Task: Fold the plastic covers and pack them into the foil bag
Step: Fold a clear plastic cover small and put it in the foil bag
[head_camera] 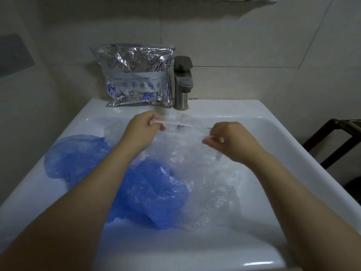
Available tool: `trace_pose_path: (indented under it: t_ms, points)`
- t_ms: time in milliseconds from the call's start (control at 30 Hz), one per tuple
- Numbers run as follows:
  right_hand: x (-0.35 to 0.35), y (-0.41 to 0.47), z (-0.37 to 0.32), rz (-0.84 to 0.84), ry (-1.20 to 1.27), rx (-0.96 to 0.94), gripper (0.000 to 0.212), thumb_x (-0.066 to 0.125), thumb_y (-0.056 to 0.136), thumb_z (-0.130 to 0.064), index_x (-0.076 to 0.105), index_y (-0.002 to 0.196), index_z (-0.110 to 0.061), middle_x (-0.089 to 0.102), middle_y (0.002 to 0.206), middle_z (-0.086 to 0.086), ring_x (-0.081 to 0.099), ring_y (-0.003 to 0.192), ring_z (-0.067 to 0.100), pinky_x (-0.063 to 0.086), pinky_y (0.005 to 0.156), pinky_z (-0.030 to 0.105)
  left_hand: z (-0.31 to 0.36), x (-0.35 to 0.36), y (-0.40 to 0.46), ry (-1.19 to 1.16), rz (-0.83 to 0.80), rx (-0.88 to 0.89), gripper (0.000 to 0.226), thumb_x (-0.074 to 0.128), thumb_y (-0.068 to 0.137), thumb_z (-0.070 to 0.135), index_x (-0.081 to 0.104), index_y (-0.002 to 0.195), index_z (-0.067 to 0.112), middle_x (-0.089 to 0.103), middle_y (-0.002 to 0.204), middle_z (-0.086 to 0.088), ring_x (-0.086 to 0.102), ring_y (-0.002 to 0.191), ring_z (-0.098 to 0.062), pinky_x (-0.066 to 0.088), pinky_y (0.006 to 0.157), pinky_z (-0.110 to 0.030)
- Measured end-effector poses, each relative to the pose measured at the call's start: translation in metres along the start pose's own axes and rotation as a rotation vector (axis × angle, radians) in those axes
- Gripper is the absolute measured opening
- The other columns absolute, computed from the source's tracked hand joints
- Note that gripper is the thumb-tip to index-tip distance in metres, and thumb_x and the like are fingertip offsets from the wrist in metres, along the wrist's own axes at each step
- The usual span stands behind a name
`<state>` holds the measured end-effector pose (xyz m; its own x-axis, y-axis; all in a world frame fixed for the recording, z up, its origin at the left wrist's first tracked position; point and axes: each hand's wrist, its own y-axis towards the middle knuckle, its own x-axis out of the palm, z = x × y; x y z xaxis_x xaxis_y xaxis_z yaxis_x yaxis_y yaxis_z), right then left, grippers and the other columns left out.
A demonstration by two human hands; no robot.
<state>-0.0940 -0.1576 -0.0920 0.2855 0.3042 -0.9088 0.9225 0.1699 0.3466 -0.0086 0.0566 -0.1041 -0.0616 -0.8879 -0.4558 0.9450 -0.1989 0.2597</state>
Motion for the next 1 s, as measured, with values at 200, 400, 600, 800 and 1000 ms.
trace_pose_path:
  t_ms: [200,400,600,800,1000]
  points:
    - [-0.014,-0.003,0.012,0.353,0.709,0.326,0.018,0.061,0.085,0.003,0.063,0.084,-0.016,0.061,0.093,0.005,0.055,0.055,0.003,0.045,0.056,0.015,0.015,-0.003,-0.004,-0.507,-0.26,-0.182,0.006,0.062,0.086,0.013,0.067,0.085,0.014,0.051,0.076,-0.01,0.048,0.059,-0.014,0.036,0.052,-0.023]
    - [-0.009,0.0,0.023,0.389,0.164,0.472,0.024,0.048,0.089,0.001,0.068,0.101,-0.006,0.066,0.095,0.009,0.059,0.086,0.023,0.033,0.066,0.021,0.018,-0.001,-0.006,0.434,-0.214,0.1,0.04,0.071,0.082,0.018,0.04,0.055,0.017,0.038,0.054,0.0,0.036,0.051,-0.013,0.028,0.049,-0.024]
    - [-0.016,0.0,0.008,0.213,1.594,0.466,0.021,0.04,0.095,0.002,0.059,0.088,-0.004,0.065,0.067,0.003,0.062,0.057,0.01,0.052,0.054,0.019,-0.007,-0.003,0.003,-0.016,0.213,-0.145,0.016,0.054,0.088,0.001,0.065,0.091,0.013,0.055,0.07,0.003,0.046,0.062,-0.01,0.035,0.05,-0.013]
    - [-0.012,-0.01,0.033,-0.138,1.317,0.459,0.018,0.058,0.072,-0.023,0.069,0.064,-0.01,0.047,0.054,0.001,0.041,0.044,0.009,0.035,0.043,0.018,0.005,-0.015,0.0,-1.169,-0.059,-0.55,0.021,0.045,0.076,0.0,0.06,0.062,0.007,0.054,0.05,-0.002,0.049,0.035,-0.008,0.052,0.049,-0.024]
    - [-0.003,-0.012,0.042,-0.13,1.473,0.422,0.038,0.087,0.043,-0.046,0.072,0.061,-0.016,0.061,0.06,-0.003,0.058,0.055,0.008,0.045,0.054,0.019,0.008,-0.013,-0.003,-1.135,-0.321,-0.571,0.019,0.041,0.067,0.02,0.04,0.048,0.018,0.036,0.042,0.006,0.024,0.03,-0.006,0.015,0.036,-0.013]
